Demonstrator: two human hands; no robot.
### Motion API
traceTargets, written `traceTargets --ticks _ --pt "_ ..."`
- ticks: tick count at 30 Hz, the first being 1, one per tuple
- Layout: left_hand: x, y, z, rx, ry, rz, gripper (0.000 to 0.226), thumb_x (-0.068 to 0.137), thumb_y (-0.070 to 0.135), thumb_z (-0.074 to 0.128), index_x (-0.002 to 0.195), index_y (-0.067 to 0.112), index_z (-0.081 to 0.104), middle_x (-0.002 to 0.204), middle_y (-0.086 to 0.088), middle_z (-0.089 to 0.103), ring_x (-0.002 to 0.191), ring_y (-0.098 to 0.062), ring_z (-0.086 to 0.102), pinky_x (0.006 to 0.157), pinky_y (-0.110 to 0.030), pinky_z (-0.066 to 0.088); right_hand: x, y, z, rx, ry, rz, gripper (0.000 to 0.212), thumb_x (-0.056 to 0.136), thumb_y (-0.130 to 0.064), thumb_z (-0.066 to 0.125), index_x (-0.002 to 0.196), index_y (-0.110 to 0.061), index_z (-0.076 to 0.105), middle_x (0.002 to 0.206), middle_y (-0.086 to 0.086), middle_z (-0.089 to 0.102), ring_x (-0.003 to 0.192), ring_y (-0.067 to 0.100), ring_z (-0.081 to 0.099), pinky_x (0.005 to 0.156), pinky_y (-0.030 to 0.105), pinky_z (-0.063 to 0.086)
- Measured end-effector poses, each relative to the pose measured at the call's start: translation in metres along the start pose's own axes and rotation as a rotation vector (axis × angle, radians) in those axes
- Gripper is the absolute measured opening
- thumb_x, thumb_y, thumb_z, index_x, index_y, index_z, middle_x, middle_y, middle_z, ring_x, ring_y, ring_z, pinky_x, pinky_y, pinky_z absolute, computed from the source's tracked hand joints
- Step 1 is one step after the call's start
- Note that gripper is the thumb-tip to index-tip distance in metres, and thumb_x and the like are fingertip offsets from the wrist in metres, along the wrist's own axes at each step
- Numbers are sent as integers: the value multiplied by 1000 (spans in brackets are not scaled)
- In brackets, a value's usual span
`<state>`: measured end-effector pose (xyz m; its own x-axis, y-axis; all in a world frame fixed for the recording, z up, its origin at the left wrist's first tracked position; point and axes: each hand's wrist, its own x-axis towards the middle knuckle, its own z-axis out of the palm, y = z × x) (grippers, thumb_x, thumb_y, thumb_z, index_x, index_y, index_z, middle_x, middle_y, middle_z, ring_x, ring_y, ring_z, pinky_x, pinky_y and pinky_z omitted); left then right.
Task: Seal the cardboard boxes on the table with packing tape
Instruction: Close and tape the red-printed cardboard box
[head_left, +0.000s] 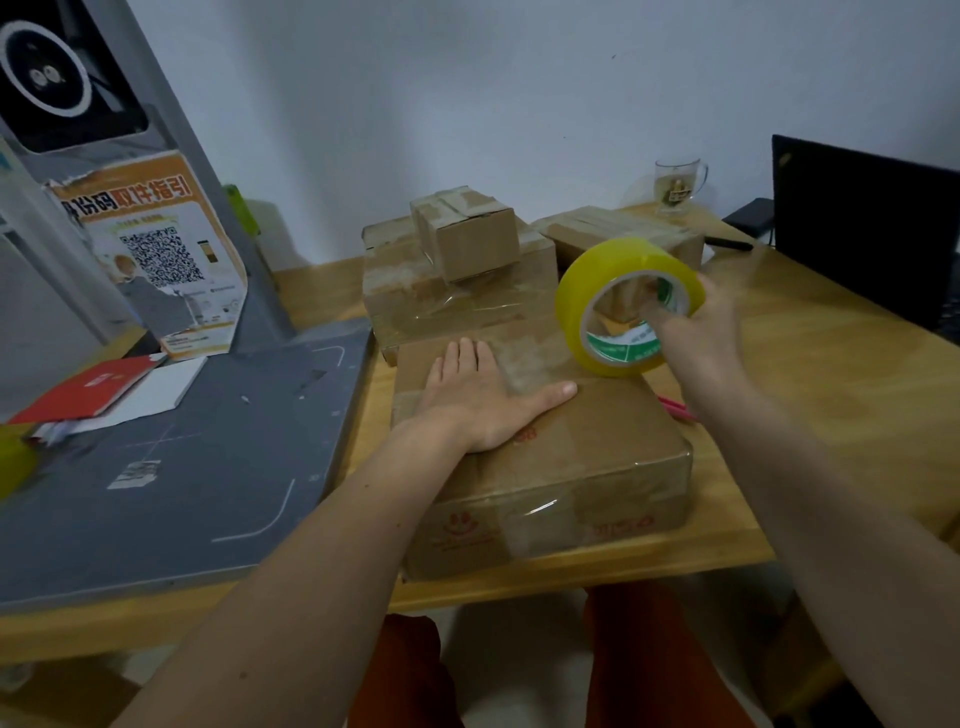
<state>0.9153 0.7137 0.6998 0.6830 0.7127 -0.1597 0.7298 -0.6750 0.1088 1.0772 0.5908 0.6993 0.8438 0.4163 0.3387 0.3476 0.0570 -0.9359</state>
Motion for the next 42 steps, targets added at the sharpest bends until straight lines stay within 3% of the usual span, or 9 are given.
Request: traceTargets --ticks 3,6,8,11,17,21,25,32,42 --pt "1 4 -2 -1 -10 -5 136 60 101 15 157 9 -7 166 -10 -11 153 -25 -11 122 -41 -4 -7 8 4 80 12 68 15 84 -17 71 79 -29 63 77 -15 64 73 -3 60 62 18 45" --pt "4 19 -4 10 -26 5 132 64 100 20 157 9 -6 165 -10 -13 152 -24 -13 122 -40 -5 -9 9 9 48 66 73 5 86 -17 67 89 -22 67 80 -7 66 75 8 62 61 21 46" --pt "8 34 -6 27 -38 36 132 63 101 20 157 11 -7 165 -9 -16 152 -23 -17 121 -40 -6 -10 8 12 -18 82 55 11 90 -18 62 97 -11 67 87 2 65 81 17 60 68 25 42" --pt "12 51 -5 -7 -29 94 128 63 101 20 158 21 -8 165 -6 -16 152 -22 -17 121 -39 -7 -6 4 11 -90 43 -20 7 91 -17 59 85 -14 60 76 -2 59 71 12 54 60 27 36" --pt "16 49 4 -39 39 85 128 68 98 23 158 13 -6 167 -5 -9 153 -20 -10 121 -35 -4 8 2 -2 -114 -37 -109 8 91 -10 59 86 -16 57 70 -10 56 61 -12 55 50 5 37" --pt "16 47 4 -58 32 57 134 65 99 24 157 7 -7 166 -6 -11 153 -20 -11 121 -35 -5 26 17 -22 -147 29 -64 7 90 -10 58 90 -7 64 83 10 66 75 19 61 59 25 45" --pt "16 47 4 -31 17 50 134 64 99 20 156 6 -7 166 -9 -12 153 -21 -11 121 -36 -6 30 43 -38 -110 29 15 14 91 -11 59 81 -19 62 70 -3 66 64 2 63 59 23 47" --pt "15 48 3 -4 9 52 134 62 99 15 157 7 -6 166 -10 -10 153 -24 -9 121 -39 -5 20 55 -43 7 -9 100 18 89 -9 61 81 -25 62 76 6 68 87 35 66 85 50 52" --pt "12 46 -2 1 -7 70 121 68 97 16 158 19 -5 166 -10 -11 153 -27 -10 121 -44 -5 18 65 -42 41 -5 202 11 89 -8 64 94 -17 64 88 4 66 97 31 63 89 47 53"
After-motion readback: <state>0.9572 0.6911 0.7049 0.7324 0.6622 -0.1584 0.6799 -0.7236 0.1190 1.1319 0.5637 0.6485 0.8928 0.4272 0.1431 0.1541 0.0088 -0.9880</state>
